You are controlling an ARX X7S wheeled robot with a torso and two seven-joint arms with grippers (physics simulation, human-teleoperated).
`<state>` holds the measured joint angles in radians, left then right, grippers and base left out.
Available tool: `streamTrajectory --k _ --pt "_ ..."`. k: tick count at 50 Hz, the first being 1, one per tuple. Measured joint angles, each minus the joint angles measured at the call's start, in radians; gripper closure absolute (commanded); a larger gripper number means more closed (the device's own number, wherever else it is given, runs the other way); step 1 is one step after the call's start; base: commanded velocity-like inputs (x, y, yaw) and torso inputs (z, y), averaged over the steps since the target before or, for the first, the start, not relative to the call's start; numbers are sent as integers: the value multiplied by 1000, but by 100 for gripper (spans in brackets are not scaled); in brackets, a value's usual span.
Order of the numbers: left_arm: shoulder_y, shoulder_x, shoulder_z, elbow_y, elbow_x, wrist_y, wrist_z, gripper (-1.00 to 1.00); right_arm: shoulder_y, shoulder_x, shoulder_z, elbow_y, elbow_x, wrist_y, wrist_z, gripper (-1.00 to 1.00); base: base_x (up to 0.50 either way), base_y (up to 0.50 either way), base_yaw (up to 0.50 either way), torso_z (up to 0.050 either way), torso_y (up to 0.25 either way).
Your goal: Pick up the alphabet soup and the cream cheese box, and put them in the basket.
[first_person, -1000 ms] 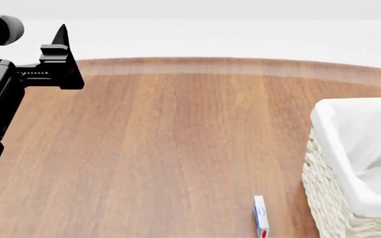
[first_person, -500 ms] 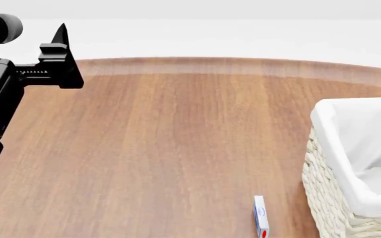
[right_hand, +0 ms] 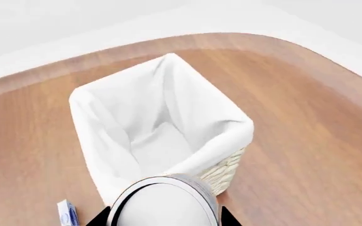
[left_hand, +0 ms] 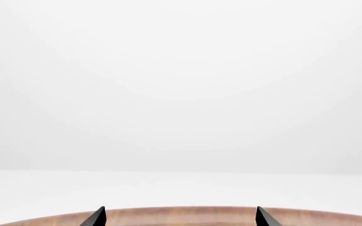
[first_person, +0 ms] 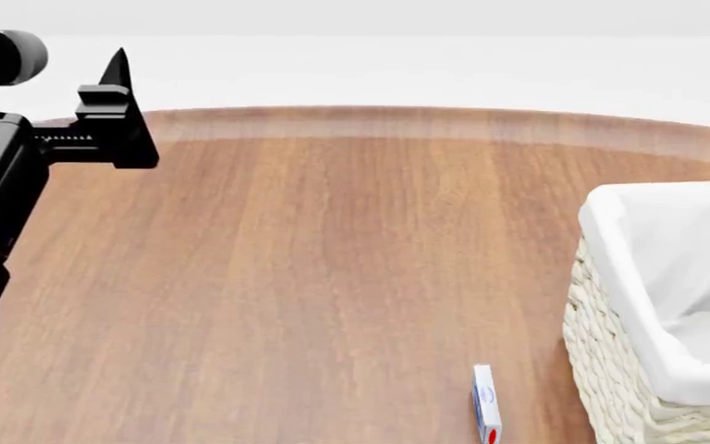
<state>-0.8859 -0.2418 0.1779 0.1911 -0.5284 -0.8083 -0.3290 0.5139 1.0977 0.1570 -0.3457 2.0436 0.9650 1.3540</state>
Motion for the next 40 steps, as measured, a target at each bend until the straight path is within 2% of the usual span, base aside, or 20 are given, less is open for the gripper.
streamTrajectory --k 8,21,40 --pt "1 -2 6 -6 1 6 -1 -100 203 -51 -155 47 -149 43 -101 100 0 0 0 0 0" --pt "1 -3 14 -14 0 14 -3 -100 410 -142 -326 152 -394 72 -270 100 0 0 0 0 0" --pt "0 -7 22 -30 -2 28 -4 -100 602 -324 -555 530 -801 -52 -590 100 0 0 0 0 1"
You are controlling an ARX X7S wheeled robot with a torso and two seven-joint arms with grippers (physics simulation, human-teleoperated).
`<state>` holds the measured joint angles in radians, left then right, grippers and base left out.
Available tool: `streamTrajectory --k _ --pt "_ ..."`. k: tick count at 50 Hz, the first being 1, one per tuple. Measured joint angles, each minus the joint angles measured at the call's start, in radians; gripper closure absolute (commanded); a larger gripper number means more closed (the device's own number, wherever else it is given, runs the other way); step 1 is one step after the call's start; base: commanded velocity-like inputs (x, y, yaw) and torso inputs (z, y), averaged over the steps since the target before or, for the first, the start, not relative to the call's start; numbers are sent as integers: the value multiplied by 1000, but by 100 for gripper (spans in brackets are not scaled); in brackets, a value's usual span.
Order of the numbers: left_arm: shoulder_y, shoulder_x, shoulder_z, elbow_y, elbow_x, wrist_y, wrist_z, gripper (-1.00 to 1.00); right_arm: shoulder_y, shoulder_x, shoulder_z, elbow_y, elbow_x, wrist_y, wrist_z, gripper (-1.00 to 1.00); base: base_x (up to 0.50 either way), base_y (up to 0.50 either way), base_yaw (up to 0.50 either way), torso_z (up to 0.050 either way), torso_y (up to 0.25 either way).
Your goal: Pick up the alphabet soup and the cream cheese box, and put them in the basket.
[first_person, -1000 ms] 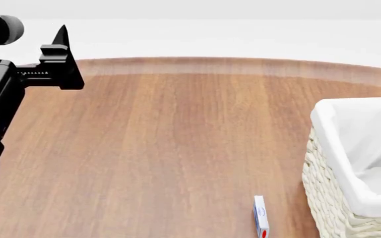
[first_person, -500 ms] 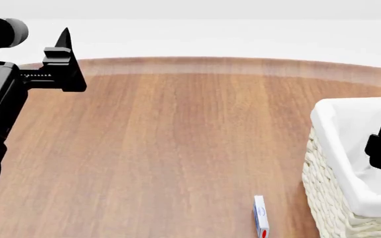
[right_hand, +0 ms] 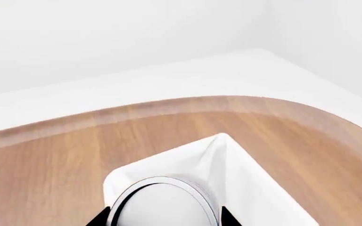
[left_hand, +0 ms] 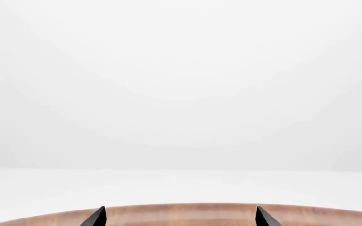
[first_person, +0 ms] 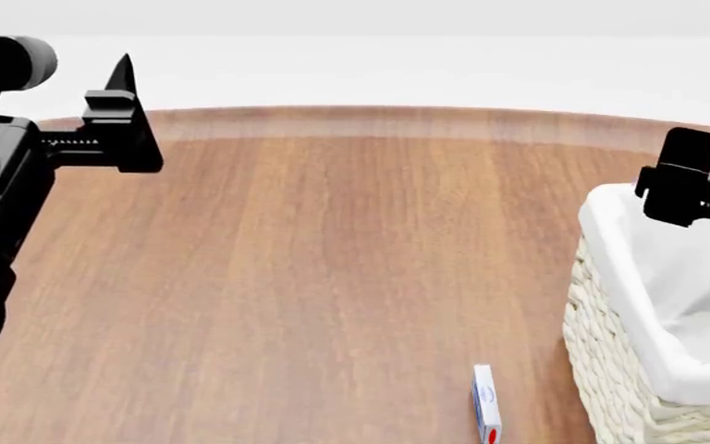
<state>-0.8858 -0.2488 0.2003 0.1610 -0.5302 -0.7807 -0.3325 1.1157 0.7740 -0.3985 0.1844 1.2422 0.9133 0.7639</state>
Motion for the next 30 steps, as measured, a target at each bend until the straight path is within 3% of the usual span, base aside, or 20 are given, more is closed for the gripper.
streamTrajectory --k 30 --pt "5 -7 22 -1 -4 8 -7 -100 229 -277 -102 894 -300 -344 -365 100 0 0 0 0 1"
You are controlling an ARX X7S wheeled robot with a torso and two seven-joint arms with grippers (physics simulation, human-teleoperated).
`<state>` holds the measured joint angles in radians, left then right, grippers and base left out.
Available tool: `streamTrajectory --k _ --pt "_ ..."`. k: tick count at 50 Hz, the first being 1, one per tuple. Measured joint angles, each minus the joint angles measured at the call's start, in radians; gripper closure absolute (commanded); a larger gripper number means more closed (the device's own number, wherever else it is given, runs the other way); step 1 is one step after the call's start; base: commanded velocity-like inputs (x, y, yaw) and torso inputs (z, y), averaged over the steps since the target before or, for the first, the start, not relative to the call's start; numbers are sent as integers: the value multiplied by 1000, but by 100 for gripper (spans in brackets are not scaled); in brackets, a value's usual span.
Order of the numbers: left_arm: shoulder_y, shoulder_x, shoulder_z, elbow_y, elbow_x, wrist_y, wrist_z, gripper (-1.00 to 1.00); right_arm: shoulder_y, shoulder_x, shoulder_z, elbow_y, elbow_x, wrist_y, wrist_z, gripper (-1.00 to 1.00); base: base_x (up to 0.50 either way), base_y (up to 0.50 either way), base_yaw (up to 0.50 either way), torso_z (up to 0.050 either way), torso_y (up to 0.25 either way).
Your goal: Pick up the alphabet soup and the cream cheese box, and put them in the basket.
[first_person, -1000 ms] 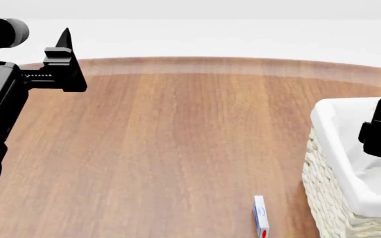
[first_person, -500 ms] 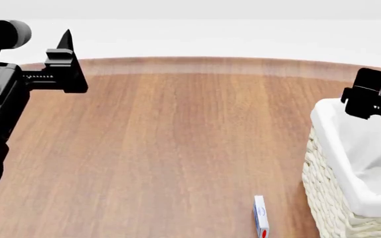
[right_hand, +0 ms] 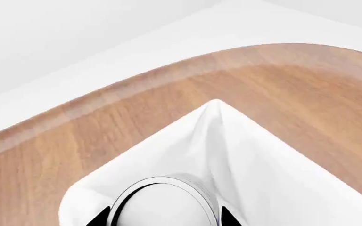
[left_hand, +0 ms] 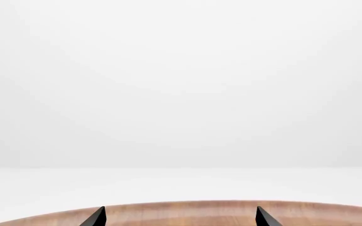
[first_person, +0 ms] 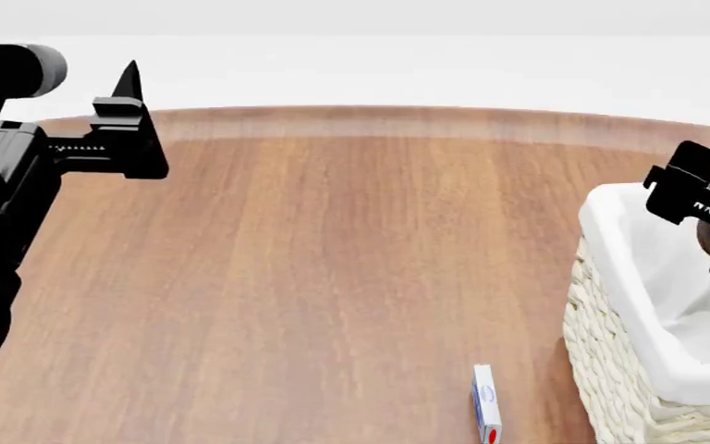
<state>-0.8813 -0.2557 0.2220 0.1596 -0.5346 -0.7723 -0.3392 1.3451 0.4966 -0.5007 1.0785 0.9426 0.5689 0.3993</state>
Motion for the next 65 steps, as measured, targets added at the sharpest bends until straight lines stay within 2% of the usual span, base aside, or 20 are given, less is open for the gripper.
streamTrajectory --k 14,15,32,43,57,65 --pt "-2 -4 3 -9 -5 5 0 -100 44 -57 140 185 -138 -39 -53 100 0 0 0 0 0" --pt "-2 -4 3 -10 -5 5 0 -100 45 -60 153 190 -150 -37 -54 -100 0 0 0 0 0" --pt "-4 -7 8 -26 -9 16 0 -100 66 -86 375 222 -399 -18 -100 -100 0 0 0 0 1" --pt "-3 -10 9 -32 -13 21 0 -100 91 -98 466 226 -530 -18 -123 -100 0 0 0 0 0" --pt "1 -14 10 -33 -19 26 -3 -100 112 -136 435 -120 -594 152 -158 -100 0 0 0 0 0" --pt "3 -14 13 -33 -22 28 -5 -100 138 -201 354 -198 -608 209 -241 -100 0 0 0 0 0"
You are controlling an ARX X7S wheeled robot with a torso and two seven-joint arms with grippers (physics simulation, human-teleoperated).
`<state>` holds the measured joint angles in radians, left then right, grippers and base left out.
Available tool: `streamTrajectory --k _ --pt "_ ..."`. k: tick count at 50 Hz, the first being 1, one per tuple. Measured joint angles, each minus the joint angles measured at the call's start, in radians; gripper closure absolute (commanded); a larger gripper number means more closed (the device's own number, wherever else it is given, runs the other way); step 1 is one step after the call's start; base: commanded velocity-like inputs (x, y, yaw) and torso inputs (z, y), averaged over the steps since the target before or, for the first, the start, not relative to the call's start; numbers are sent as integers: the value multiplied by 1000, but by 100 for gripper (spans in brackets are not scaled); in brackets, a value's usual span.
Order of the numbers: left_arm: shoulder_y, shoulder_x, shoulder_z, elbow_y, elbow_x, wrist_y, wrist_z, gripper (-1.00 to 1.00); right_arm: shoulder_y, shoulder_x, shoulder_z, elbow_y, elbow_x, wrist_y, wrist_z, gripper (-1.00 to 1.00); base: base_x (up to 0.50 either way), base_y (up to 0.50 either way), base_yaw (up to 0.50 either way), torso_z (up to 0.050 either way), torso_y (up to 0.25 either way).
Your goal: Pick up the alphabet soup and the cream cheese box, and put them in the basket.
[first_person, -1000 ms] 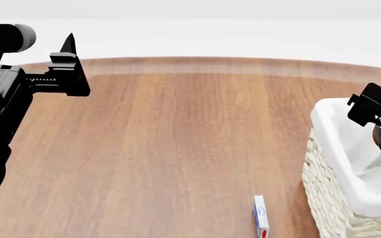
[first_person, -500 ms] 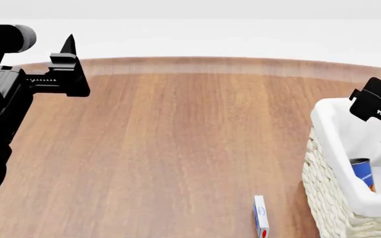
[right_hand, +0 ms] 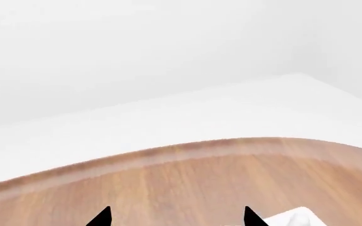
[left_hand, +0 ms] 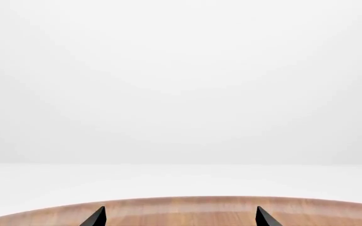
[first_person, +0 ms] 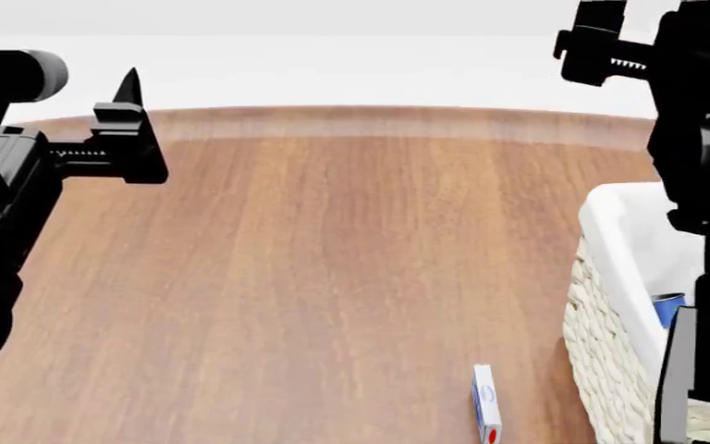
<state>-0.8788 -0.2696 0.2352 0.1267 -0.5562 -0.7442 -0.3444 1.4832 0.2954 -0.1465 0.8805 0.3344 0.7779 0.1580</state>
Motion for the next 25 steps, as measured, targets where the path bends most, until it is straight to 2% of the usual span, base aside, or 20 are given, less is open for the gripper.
streamTrajectory --k 7,25 --pt "1 0 4 1 -2 1 -2 -100 16 -61 -67 33 -14 -13 -81 -100 0 0 0 0 0" --pt "0 -1 9 -6 -8 8 -4 -100 35 -193 -150 340 -72 -177 -221 -100 0 0 0 0 0"
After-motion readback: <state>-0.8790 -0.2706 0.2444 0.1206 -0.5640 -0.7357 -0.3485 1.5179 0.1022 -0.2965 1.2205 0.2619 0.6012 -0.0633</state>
